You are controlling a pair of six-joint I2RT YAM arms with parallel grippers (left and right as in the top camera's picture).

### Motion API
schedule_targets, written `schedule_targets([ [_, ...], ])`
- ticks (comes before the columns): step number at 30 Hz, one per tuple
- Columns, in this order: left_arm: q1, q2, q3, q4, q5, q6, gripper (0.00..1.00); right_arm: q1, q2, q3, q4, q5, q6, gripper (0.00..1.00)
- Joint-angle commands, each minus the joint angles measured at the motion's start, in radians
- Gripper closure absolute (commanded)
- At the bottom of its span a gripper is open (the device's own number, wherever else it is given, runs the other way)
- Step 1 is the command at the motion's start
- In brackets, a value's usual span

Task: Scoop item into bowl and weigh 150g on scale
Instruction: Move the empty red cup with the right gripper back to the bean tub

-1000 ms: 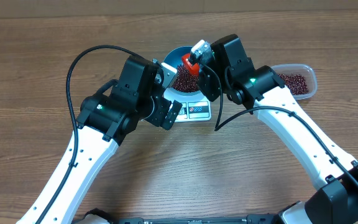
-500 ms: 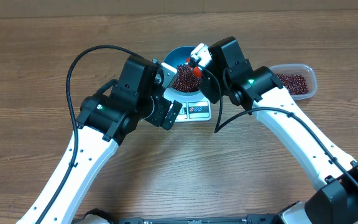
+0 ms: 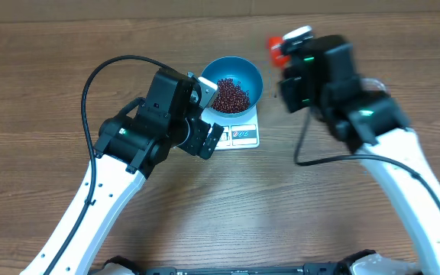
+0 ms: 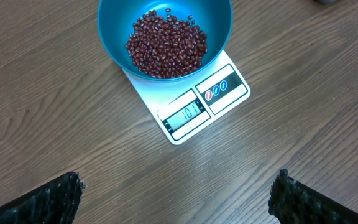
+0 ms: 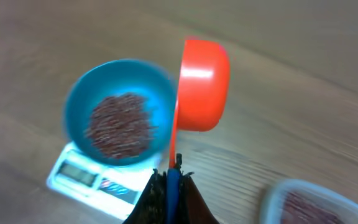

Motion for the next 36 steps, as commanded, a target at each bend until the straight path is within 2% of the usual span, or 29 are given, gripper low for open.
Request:
schedule_targets([
  [1,0.004,-0.01,-0.007,0.002,0.003,-0.013,0.0,-0.095,-0.011,0.022,-0.053,0.09,0.046,0.97],
  [4,0.004,-0.01,-0.007,0.002,0.003,-0.013,0.0,-0.193,0.005,0.021,-0.118,0.127,0.091,0.96],
  [10,0.004,-0.01,-0.007,0.002,0.003,-0.013,0.0,-0.339,0.079,0.021,-0.2,0.129,0.09,0.96],
  [17,0.004,-0.01,-0.007,0.002,0.003,-0.013,0.0,-0.349,0.212,0.021,-0.257,0.153,0.006,0.96],
  [30,0.004,-0.01,-0.007,0.002,0.003,-0.013,0.0,-0.349,0.37,0.021,-0.242,0.315,0.007,0.96],
  [36,0.004,-0.01,-0.007,0.002,0.003,-0.013,0.0,-0.349,0.388,0.021,-0.185,0.318,0.005,0.96],
])
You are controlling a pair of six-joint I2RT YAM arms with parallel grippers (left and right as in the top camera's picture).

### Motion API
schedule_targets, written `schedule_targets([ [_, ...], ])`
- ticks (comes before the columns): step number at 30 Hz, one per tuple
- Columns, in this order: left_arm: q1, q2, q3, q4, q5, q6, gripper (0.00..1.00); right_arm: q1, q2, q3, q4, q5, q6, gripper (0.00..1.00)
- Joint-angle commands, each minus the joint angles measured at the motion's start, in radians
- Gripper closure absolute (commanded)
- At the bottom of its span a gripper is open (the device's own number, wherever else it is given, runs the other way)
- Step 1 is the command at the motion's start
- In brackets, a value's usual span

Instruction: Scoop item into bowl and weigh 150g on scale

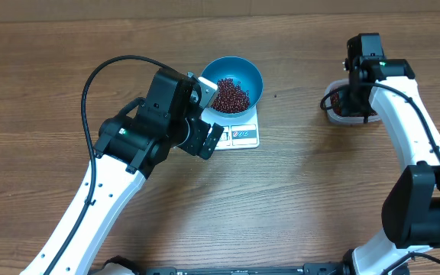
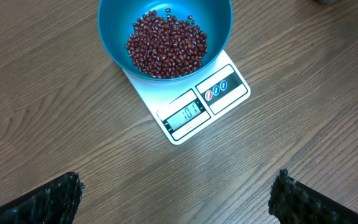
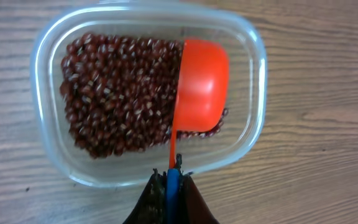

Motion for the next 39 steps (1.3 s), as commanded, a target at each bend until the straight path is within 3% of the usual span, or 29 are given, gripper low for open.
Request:
schedule_targets([
  [1,0.004,-0.01,-0.007,0.002,0.003,-0.013,0.0,0.0,0.009,0.009,0.028,0.032,-0.016,0.96],
  [18,0.004,-0.01,-0.007,0.002,0.003,-0.013,0.01,-0.004,0.053,0.008,-0.007,0.016,-0.027,0.96],
  [29,0.004,-0.01,-0.007,0.002,0.003,-0.013,0.0,-0.018,0.056,0.008,0.005,-0.195,-0.061,0.96],
  [39,0.004,-0.01,-0.007,0.002,0.003,-0.013,0.0,-0.131,0.056,0.008,-0.014,-0.472,-0.113,0.96],
])
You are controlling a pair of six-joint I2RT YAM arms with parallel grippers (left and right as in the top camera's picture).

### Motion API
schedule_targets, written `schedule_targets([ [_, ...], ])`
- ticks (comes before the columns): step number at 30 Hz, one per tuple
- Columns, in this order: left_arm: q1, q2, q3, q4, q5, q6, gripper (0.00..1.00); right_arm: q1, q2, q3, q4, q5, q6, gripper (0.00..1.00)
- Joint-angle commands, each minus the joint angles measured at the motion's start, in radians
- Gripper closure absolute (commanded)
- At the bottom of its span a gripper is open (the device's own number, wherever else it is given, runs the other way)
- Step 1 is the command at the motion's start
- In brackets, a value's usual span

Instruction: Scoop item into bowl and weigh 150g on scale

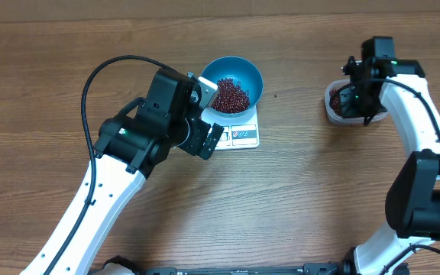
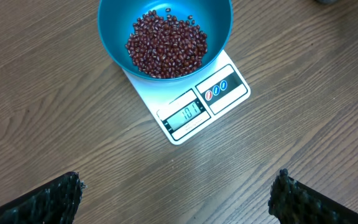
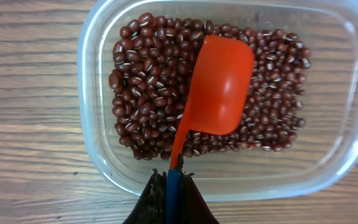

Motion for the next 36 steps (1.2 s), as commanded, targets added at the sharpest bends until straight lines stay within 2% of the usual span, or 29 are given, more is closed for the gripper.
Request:
schedule_targets([
  [1,0.004,-0.01,-0.007,0.002,0.003,-0.013,0.0,-0.045,0.0,0.008,-0.005,-0.159,-0.023,0.96],
  [14,0.004,-0.01,-0.007,0.002,0.003,-0.013,0.0,-0.068,0.0,0.008,-0.017,-0.36,-0.056,0.96],
  [26,0.004,-0.01,-0.007,0.002,0.003,-0.013,0.0,-0.102,0.0,0.008,-0.016,-0.413,-0.076,0.96],
  [31,0.004,-0.01,-0.007,0.002,0.003,-0.013,0.0,-0.141,0.0,0.008,-0.016,-0.557,-0.149,0.96],
  [36,0.004,-0.01,-0.007,0.002,0.003,-0.013,0.0,-0.158,0.0,0.002,-0.017,-0.575,-0.154,0.97],
])
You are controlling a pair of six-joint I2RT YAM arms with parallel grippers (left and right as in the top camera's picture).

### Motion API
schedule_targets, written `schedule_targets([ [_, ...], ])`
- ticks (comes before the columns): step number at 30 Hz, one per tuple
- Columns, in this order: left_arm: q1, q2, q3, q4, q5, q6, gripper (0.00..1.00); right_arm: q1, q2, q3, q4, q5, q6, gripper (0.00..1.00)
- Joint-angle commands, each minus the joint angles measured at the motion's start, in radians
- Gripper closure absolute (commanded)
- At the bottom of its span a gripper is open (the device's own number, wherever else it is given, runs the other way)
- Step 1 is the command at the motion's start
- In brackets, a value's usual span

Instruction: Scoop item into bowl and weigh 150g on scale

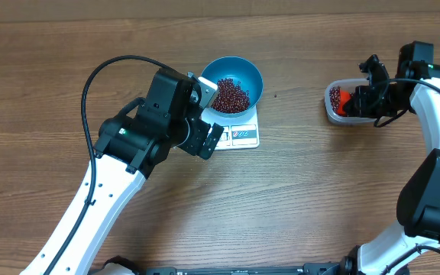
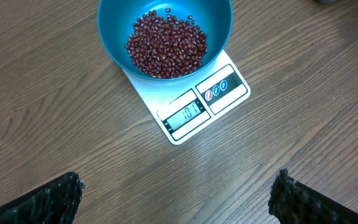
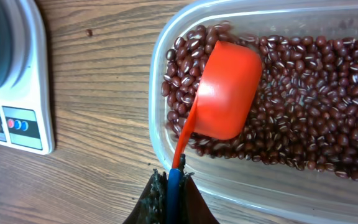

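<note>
A blue bowl (image 2: 165, 37) of red beans sits on the white scale (image 2: 194, 106), whose display reads 101. My left gripper (image 2: 176, 196) hangs open above the bare wood in front of the scale. My right gripper (image 3: 169, 183) is shut on the blue handle of an orange scoop (image 3: 229, 90). The scoop's cup lies bottom up among the red beans in the clear plastic tub (image 3: 166, 134) at the table's right (image 1: 341, 103). The scale's corner (image 3: 17, 106) shows at the left of the right wrist view.
The left arm's black cable (image 1: 98, 76) loops over the table to the left of the bowl. Brown wooden table (image 1: 304, 191) lies all around.
My right gripper has shifted to the right and turned, so the scoop's cup now lies nearer the tub's left end. The left arm, bowl and scale reading are unchanged.
The right gripper held the orange scoop beside the blue bowl on the scale. Then it was over the tub of beans at the right, then lower with the cup among the beans, and now turned toward the tub's end. The display stayed at 101.
</note>
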Motion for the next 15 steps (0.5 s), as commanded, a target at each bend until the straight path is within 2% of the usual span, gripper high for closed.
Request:
schedule_targets([
  [1,0.004,-0.01,-0.007,0.002,0.003,-0.013,0.0,0.004,0.002,-0.003,0.006,-0.115,-0.034,0.96],
  [15,0.004,-0.01,-0.007,0.002,0.003,-0.013,0.0,-0.043,0.002,-0.083,0.057,-0.111,-0.021,0.96],
])
